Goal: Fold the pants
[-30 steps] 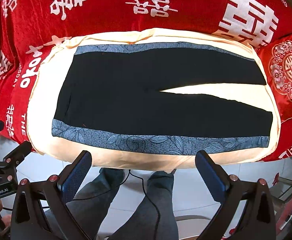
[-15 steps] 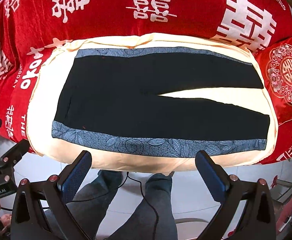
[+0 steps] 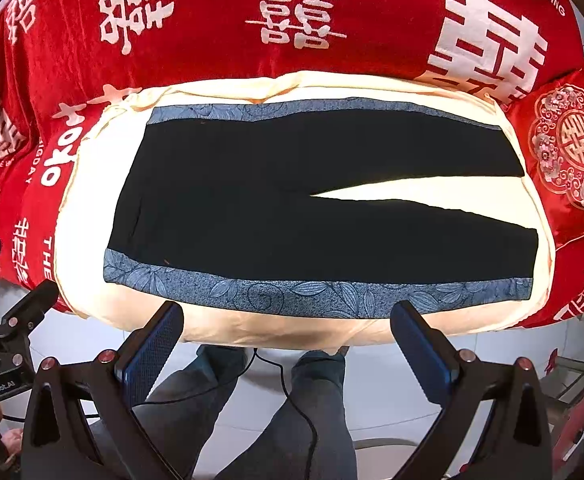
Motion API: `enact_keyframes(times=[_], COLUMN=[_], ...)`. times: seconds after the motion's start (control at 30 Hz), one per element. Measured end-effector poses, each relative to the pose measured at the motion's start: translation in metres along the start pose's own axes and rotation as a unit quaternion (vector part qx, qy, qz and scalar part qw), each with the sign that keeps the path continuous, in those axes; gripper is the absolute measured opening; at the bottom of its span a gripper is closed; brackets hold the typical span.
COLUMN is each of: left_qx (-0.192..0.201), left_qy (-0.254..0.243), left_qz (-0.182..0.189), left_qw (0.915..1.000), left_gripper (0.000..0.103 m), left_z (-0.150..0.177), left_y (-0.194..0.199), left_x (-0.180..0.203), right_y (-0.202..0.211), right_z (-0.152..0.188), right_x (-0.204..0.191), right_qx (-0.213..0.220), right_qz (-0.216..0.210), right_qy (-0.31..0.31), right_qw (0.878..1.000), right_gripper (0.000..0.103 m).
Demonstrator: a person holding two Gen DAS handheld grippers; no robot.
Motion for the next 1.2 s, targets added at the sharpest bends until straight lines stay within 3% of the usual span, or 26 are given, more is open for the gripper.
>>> enact_keyframes(times=[0.83, 1.0, 1.2], left_qx=[-0.022, -0.028, -0.040], left_qy=[0.024, 0.055, 0.132], left_qz=[-0.014, -0.016, -0.007], left_qw=[0.9994, 0.9980, 0.9904], left_gripper=[0.103, 0.103, 0.103], left_z=[0.001, -0.001, 0.010], left_y=[0.000, 0.006, 0.005], left_x=[0.021, 0.031, 0.042], right_y=[-0.007, -0.007, -0.018], right_z=[-0.008, -0.011, -0.004], right_x=[0.019, 0.028, 0.044], right_qx=[-0.008, -0.015, -0.044], right_qz=[-0.026, -0.039, -0.072], right_qy=[0.028, 0.048, 0.054], right_qw=[0.999, 0.998, 0.995], right_gripper=[0.103, 0.103, 0.103])
Point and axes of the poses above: each gripper's, at about its wrist camera, not at the fingertips, and y roughly against the way its jaws point, x to its right, z to its underside, the point moved 10 cm from there along -y, roughly the way its jaws point, and after that the axes turned 10 degrees about -y, right-handed, at the moved point
